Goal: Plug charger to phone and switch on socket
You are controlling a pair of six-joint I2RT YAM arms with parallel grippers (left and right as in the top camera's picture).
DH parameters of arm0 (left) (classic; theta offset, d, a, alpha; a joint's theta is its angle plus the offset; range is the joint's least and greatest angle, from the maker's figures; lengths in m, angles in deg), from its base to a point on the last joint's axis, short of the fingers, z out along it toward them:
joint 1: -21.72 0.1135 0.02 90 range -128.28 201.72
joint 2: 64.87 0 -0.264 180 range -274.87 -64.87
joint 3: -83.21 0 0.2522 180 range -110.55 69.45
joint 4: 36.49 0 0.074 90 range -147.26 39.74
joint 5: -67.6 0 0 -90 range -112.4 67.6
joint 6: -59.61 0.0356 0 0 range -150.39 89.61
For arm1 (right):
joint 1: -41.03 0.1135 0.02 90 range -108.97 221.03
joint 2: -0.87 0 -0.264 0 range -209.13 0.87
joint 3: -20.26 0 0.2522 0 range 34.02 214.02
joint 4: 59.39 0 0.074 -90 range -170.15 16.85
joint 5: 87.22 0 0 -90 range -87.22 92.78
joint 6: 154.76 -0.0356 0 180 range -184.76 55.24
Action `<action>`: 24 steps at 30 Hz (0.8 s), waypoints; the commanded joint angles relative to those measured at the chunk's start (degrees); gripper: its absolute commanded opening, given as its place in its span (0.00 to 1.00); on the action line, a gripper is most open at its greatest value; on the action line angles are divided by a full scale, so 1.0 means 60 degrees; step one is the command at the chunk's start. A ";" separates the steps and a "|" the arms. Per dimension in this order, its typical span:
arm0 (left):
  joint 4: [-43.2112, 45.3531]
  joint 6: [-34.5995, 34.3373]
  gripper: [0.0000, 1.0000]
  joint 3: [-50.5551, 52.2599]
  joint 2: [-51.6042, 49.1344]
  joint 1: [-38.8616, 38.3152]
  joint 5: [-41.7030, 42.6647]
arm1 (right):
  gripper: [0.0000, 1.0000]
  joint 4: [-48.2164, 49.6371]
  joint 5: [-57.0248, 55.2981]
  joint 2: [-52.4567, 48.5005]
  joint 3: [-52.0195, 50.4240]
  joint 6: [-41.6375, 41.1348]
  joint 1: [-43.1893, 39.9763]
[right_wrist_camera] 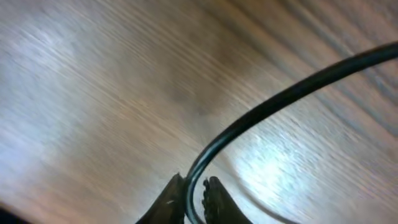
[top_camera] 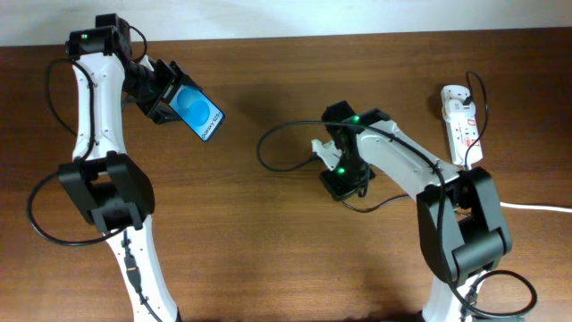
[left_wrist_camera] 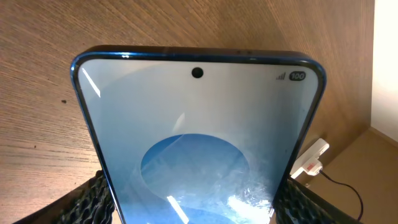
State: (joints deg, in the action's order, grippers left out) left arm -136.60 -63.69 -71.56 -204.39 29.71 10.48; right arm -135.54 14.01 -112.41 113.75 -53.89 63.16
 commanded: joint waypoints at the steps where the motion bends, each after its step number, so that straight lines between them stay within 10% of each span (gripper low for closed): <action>1: -0.0011 -0.0087 0.00 -0.0273 -0.0047 -0.0018 0.0313 | 0.40 -0.0033 -0.0229 -0.0091 0.0164 0.0714 -0.0127; 10: -0.0007 -0.0087 0.00 -0.0273 -0.0047 -0.0062 0.0310 | 0.79 -0.0619 -0.0138 -0.0095 0.3661 -0.3792 -0.0550; 24: 0.0058 -0.0087 0.00 -0.0273 -0.0047 -0.0062 0.0310 | 0.72 -0.0783 0.1308 -0.3810 0.6076 -0.5606 -0.0583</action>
State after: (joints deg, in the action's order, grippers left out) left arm -136.32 -63.88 -71.56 -204.39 29.44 10.48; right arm -139.65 19.52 -132.86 147.49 -88.00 60.12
